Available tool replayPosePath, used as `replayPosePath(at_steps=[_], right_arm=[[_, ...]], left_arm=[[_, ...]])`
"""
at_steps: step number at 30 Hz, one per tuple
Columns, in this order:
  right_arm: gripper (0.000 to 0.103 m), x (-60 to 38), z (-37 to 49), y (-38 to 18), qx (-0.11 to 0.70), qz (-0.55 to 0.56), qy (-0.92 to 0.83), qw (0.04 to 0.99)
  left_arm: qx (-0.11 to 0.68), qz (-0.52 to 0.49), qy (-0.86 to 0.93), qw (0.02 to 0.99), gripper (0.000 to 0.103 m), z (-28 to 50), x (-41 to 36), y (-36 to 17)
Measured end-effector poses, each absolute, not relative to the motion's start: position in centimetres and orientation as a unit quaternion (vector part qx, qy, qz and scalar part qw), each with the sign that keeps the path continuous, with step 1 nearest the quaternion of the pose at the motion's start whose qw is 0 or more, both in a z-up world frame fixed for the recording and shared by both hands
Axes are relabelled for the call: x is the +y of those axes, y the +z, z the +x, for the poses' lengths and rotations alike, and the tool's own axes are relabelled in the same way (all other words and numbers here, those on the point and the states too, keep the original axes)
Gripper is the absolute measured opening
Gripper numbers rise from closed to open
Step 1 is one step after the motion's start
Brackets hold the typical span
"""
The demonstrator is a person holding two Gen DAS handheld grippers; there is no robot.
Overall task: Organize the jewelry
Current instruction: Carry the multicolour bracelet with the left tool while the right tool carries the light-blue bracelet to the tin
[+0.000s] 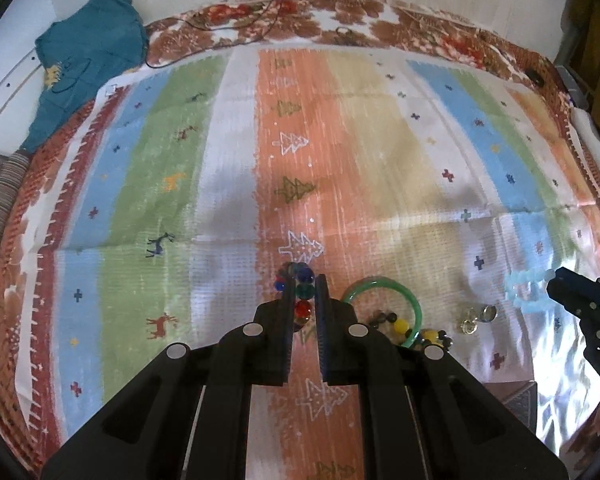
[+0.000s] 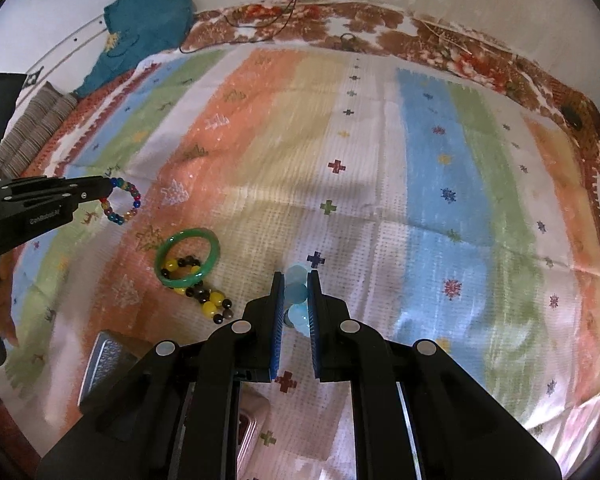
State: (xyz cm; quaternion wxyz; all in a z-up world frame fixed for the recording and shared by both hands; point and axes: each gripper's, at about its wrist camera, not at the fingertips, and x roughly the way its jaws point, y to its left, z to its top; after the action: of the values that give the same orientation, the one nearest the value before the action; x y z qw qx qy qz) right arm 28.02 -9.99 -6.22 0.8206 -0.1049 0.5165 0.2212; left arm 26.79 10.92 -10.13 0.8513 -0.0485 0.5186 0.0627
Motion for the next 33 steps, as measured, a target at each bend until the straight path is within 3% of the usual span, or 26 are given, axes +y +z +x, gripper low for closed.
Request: replayPosePath(at_steps=[13,33], right_arm=[[0.012,-10.6,26.2,-4.8,0.507,-0.088,0.226,0.827],[0.012,-10.5,23.0,-2.3,0.477,-0.086,0.231,0.844]], left_arm=[[0.501,-0.003,0.053,0.864,0.009,24.1,8.2,-8.0],[0.476,-0.04,0.024,0.878,0.009,19.9,6.5,-5.2]])
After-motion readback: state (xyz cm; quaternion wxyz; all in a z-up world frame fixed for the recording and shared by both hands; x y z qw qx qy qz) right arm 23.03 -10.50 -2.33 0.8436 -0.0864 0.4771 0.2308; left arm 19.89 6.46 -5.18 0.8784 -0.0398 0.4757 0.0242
